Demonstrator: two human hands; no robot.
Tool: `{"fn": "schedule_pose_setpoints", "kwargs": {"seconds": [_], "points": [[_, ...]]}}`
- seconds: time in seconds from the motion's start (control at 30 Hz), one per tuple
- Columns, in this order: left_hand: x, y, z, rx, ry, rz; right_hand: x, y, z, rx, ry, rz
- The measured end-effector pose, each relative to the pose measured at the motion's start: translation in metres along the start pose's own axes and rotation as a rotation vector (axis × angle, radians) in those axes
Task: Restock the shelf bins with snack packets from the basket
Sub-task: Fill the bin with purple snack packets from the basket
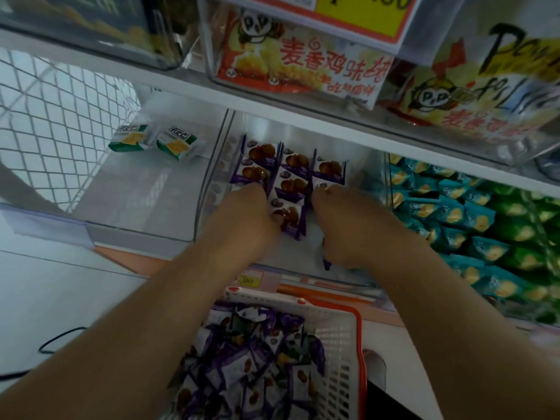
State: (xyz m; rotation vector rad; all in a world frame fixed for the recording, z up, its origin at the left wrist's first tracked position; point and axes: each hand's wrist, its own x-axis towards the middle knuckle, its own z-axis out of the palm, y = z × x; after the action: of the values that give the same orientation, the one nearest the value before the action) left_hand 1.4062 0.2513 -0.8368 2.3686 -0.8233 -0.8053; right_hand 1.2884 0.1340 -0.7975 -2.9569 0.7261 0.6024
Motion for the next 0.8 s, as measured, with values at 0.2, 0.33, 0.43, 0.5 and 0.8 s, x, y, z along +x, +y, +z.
{"fn": "schedule_pose_setpoints", "kwargs": {"seconds": [0.2, 0.33, 0.43, 0.5, 0.8], "points": [[-0.017, -0.002, -0.007, 0.296, -0.044, 0.122, 0.000, -0.014, 0.024, -0.158, -0.130, 0.027], [-0.022, -0.002, -0.003, 0.441, -0.047, 0.104, 0.004, -0.004, 0.016, 0.035, -0.121, 0.023], [-0.019, 0.001, -0.001, 0.515, -0.087, -0.005, 0.010, 0.008, 0.003, 0.403, -0.112, 0.024], [-0.018, 0.004, 0.002, 0.571, -0.115, -0.039, 0.010, 0.013, -0.006, 0.637, -0.095, -0.004], [-0.008, 0.024, -0.008, -0.510, -0.096, -0.143, 0.008, 0.013, -0.009, 0.886, 0.078, -0.056]]}}
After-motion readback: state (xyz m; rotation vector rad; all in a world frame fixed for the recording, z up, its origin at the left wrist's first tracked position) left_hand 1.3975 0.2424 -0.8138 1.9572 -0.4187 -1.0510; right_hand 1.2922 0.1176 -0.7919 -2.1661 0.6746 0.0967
